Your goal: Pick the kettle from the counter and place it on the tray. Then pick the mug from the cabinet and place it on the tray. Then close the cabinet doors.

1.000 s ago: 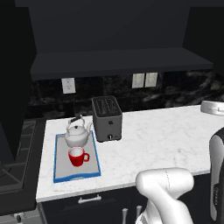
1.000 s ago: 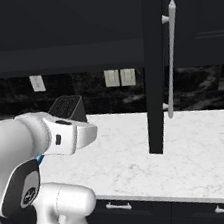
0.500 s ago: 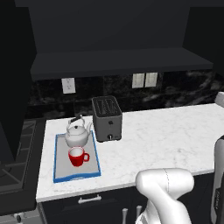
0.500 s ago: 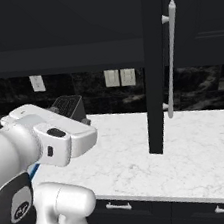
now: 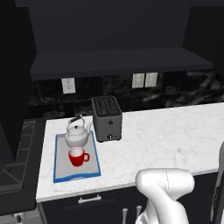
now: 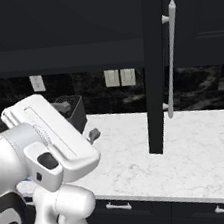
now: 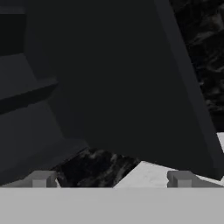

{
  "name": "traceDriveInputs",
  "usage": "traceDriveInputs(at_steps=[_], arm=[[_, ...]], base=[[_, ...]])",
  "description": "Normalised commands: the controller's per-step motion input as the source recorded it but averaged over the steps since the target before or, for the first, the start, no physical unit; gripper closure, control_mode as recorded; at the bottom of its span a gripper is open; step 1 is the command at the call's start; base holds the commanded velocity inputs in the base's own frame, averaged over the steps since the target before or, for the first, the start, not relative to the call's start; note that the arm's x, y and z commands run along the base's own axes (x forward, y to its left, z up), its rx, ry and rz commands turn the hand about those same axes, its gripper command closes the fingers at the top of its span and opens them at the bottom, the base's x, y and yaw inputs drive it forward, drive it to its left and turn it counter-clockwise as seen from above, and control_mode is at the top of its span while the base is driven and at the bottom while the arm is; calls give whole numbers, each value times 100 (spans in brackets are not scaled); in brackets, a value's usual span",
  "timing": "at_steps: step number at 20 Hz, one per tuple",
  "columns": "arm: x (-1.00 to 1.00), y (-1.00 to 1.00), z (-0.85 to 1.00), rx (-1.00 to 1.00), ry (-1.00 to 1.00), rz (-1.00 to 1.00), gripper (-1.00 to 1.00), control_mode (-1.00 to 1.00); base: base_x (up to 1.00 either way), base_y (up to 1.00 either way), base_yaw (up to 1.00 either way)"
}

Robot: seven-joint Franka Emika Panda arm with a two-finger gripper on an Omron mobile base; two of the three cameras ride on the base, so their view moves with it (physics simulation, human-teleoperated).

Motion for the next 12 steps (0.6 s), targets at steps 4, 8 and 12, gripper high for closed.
traceDriveInputs(at_steps=[4, 8, 12], arm=[[-33, -37, 1, 23, -30, -13, -100, -100], [-33, -22, 6, 20, -35, -15, -100, -100], [-31, -31, 23, 20, -22, -12, -100, -100]], base=[[0, 0, 0], [0, 0, 0], [0, 0, 0]])
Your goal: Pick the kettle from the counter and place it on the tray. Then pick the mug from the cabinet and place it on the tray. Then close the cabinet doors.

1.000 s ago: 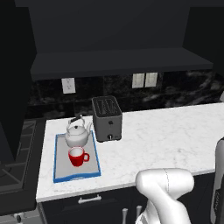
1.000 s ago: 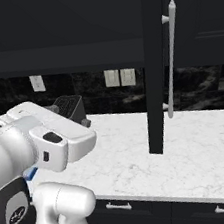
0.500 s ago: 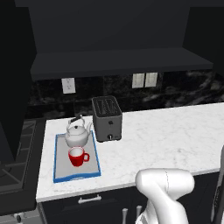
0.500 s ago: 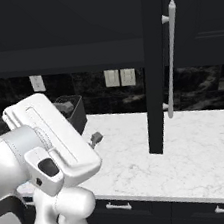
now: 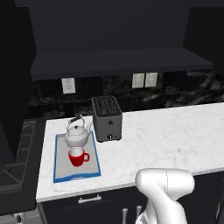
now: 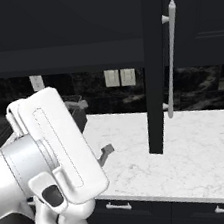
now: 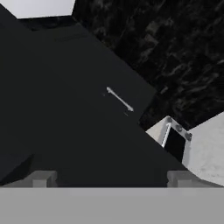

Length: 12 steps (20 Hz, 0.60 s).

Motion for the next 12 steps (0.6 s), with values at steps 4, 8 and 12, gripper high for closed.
traceDriveInputs(at_steps=[4, 8, 12], arm=[[-26, -46, 21, 33, -7, -12, -100, -100], [-23, -59, 14, 42, -2, -11, -100, -100], [-12, -30, 17, 20, -13, -8, -100, -100]], base=[[0, 0, 0], [0, 0, 0], [0, 0, 0]])
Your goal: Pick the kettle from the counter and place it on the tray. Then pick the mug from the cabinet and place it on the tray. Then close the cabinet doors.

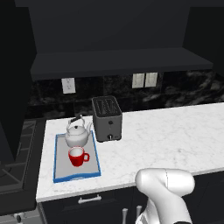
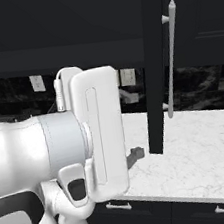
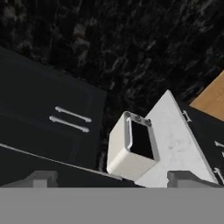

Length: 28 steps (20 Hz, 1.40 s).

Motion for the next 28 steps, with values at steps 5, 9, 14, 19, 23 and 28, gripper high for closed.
traceDriveInputs(at_steps=[5, 9, 14, 19, 23, 28], arm=[[-5, -40, 2, 4, -13, 0, -100, -100], [0, -50, -1, 0, -12, 2, -100, -100], [9, -51, -5, 0, -6, 1, -100, -100], [33, -34, 0, 1, 0, 3, -100, -100], [34, -16, -7, 2, 0, 10, -100, -100], [47, 0, -7, 2, 0, 17, -100, -100]], base=[[0, 0, 0], [0, 0, 0], [0, 0, 0], [0, 0, 0], [0, 0, 0], [0, 0, 0]])
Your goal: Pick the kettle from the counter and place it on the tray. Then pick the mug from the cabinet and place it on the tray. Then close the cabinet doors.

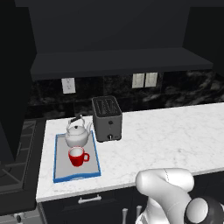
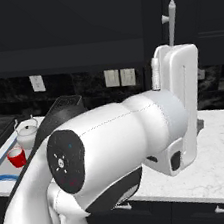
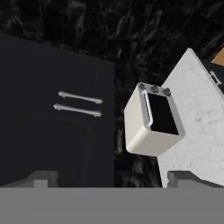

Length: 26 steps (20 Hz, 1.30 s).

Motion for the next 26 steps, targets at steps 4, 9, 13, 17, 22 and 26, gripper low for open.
traceDriveInputs(at_steps=[4, 9, 13, 17, 22, 26], arm=[[47, 0, -2, 0, 0, 19, -100, -100], [39, 0, -2, 0, 0, 20, -100, -100], [26, 7, -3, 0, 0, 17, -100, -100], [4, 33, -7, 0, -1, 16, -100, -100], [8, 50, -2, 0, -2, 12, -100, -100], [22, 37, 0, 0, 0, 12, -100, -100]], base=[[0, 0, 0], [0, 0, 0], [0, 0, 0], [0, 0, 0], [0, 0, 0], [0, 0, 0]])
